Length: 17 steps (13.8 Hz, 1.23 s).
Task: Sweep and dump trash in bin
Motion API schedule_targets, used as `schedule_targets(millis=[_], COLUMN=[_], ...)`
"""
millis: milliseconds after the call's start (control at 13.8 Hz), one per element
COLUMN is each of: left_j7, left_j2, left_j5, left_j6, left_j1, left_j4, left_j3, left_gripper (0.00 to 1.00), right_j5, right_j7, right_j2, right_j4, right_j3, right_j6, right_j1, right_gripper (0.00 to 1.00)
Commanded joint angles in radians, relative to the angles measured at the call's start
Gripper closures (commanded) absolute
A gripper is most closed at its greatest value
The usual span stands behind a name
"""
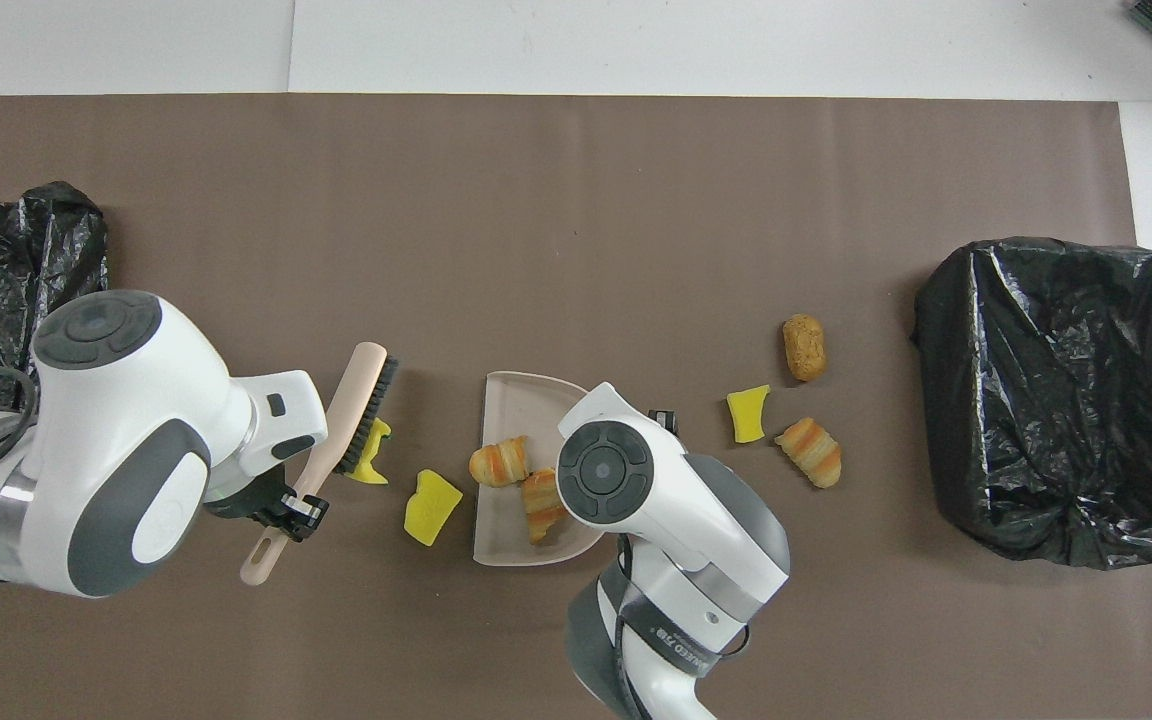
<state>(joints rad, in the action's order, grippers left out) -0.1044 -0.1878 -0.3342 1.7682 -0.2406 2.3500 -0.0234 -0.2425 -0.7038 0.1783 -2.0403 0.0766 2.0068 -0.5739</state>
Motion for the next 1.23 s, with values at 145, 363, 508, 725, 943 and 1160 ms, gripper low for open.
schedule_targets(millis=[145,363,508,725,943,1160], left_j7=[-0.090,-0.081,-0.081,-0.026,0.164,0.331], left_j2=[-0.059,-0.155,-0.206,-0.213,-0.193,-0.125], left_j5=[-0.158,-0.163,-0.163,-0.163,-0.163,-0.244], left_j6=[0.065,0.102,0.097,0.122,0.235,0.390], left_j1=[0.041,0.044,0.127,0.129,-0.046,-0.230], left_j4=[0.066,0.194,0.279,0.311,0.319,0.318], left_j3=[0.008,0.008,0.006,0.017,0.020,0.019], left_gripper=[1.00,1.00,1.00,1.00,1.00,1.00], right_j5=[-0.021,-0.012,-0.012,-0.011,-0.011,-0.011], right_j7=[0.032,0.041,0.043,0.043,0.044,0.044], right_j2=[-0.010,-0.010,-0.010,-0.008,-0.010,-0.010], right_j4=[-0.009,-0.009,-0.009,-0.011,-0.011,-0.012], right_j3=[0.005,0.005,0.006,0.005,0.005,0.006], right_j6=[-0.031,-0.034,-0.033,-0.031,-0.031,-0.030], right_j1=[0.002,0.005,0.005,0.005,0.005,0.005], right_gripper=[1.00,1.00,1.00,1.00,1.00,1.00])
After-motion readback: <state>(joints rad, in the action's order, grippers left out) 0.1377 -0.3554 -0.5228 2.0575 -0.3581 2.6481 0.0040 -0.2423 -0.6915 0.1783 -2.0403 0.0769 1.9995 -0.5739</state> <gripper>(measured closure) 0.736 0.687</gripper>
